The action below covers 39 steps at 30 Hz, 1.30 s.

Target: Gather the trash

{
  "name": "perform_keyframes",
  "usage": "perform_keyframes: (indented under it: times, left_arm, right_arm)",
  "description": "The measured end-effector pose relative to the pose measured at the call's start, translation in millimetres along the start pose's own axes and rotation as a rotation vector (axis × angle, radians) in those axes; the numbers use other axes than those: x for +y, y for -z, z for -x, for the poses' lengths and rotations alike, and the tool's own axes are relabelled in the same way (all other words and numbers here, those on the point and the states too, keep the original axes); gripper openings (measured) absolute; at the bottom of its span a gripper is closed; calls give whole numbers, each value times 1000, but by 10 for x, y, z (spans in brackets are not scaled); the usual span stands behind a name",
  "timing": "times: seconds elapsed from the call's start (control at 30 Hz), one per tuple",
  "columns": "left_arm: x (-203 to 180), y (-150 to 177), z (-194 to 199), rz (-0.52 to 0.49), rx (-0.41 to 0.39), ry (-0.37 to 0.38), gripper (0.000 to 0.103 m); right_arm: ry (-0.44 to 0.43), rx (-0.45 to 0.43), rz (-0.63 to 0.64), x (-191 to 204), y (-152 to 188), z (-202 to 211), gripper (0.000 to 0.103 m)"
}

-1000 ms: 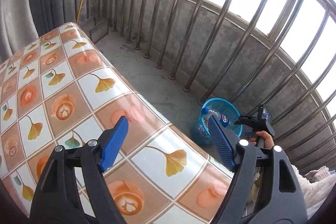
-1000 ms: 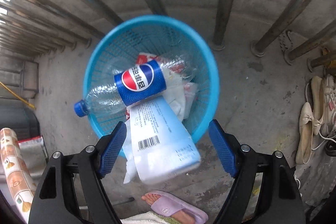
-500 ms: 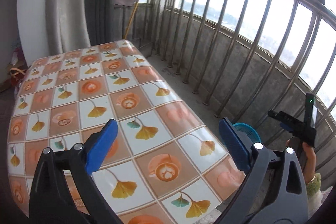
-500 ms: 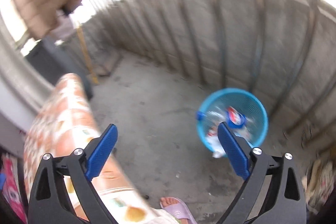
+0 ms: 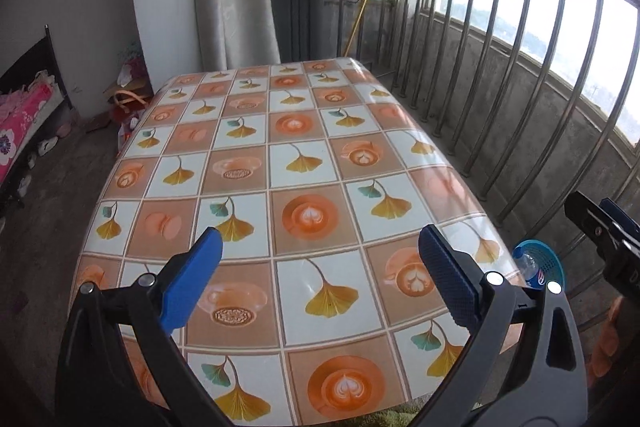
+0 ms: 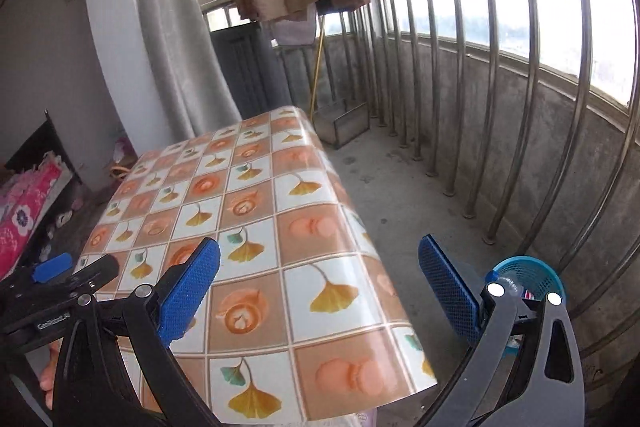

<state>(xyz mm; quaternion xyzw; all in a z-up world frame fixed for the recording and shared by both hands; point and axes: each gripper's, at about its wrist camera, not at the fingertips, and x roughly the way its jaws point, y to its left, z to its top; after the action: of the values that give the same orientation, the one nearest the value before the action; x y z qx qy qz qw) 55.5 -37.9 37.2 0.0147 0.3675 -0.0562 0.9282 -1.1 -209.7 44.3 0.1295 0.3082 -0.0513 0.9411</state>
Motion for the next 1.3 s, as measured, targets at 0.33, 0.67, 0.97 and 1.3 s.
perform_keyframes:
  times: [0.33,0.67,0.97,1.3]
  left_arm:
    - [-102,409,-277,-2,176,-92,94]
    - [-146,373,-296,-17,184,-120,94]
    - [-247,374,-316,-39,195,-108,94]
    - [-302,373,-301,-54,193,-94,94]
  right_arm:
    - [187,186,156,124,464,-262,97]
    - [255,229,145,-80,558,-326,97]
    - [277,242,130,-153,587,-330,97]
    - [269,244,133,-151,610,-331,97]
